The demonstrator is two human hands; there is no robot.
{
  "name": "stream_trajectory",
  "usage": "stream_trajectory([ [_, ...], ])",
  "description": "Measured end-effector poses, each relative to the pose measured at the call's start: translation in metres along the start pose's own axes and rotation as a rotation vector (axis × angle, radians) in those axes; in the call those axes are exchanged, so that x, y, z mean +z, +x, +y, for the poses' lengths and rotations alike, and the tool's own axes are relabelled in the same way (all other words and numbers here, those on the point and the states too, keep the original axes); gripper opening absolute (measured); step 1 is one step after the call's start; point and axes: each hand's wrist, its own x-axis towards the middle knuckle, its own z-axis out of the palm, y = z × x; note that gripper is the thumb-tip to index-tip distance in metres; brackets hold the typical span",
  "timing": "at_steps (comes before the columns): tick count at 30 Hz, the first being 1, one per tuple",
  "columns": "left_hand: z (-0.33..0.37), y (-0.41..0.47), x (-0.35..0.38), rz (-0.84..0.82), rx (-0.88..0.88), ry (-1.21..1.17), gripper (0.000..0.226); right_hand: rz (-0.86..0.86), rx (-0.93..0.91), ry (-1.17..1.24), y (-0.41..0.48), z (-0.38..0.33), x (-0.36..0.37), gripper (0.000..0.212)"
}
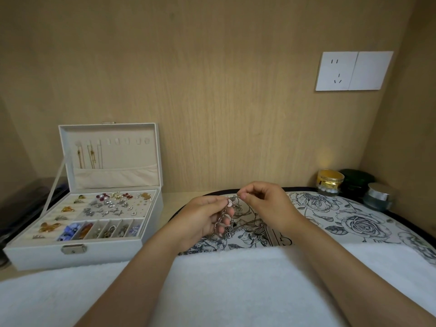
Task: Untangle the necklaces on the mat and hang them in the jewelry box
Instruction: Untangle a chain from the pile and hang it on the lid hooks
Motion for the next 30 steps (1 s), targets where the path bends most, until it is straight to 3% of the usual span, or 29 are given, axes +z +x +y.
stream_trajectory([
  [5, 0.003, -0.003, 0.004, -0.006, -0.012, -0.158, 0.019, 0.011, -0.005, 0.010, 0.000, -0.001, 0.001, 0.016],
  [8, 0.002, -0.001, 0.006, 0.073, 0.007, -0.200, 0.016, 0.057, -0.036, -0.051, -0.002, -0.006, 0.002, 0.016],
  [10, 0.001, 0.001, 0.006, 0.123, 0.014, -0.224, 0.014, 0.017, 0.003, -0.014, -0.005, -0.010, 0.003, 0.008],
  [11, 0.001, 0.002, 0.006, 0.134, 0.014, -0.229, 0.015, -0.025, 0.034, 0.025, -0.007, -0.011, 0.004, 0.015],
  [13, 0.000, 0.001, 0.005, 0.127, 0.010, -0.226, 0.017, -0.101, 0.068, 0.056, -0.011, -0.013, 0.007, 0.023],
  [16, -0.001, 0.000, 0.004, 0.113, 0.012, -0.203, 0.017, -0.145, 0.073, 0.065, -0.014, -0.015, 0.013, 0.018],
  [19, 0.000, -0.001, 0.003, 0.139, 0.018, -0.170, 0.019, -0.149, 0.133, 0.091, -0.014, -0.013, 0.020, 0.024],
  [24, 0.001, -0.001, 0.003, 0.189, 0.017, -0.111, 0.026, -0.123, 0.272, 0.327, -0.012, -0.013, 0.022, 0.014],
  [30, 0.004, -0.004, 0.009, 0.315, 0.087, -0.083, 0.025, -0.127, 0.311, 0.410, -0.013, -0.015, 0.020, 0.016],
])
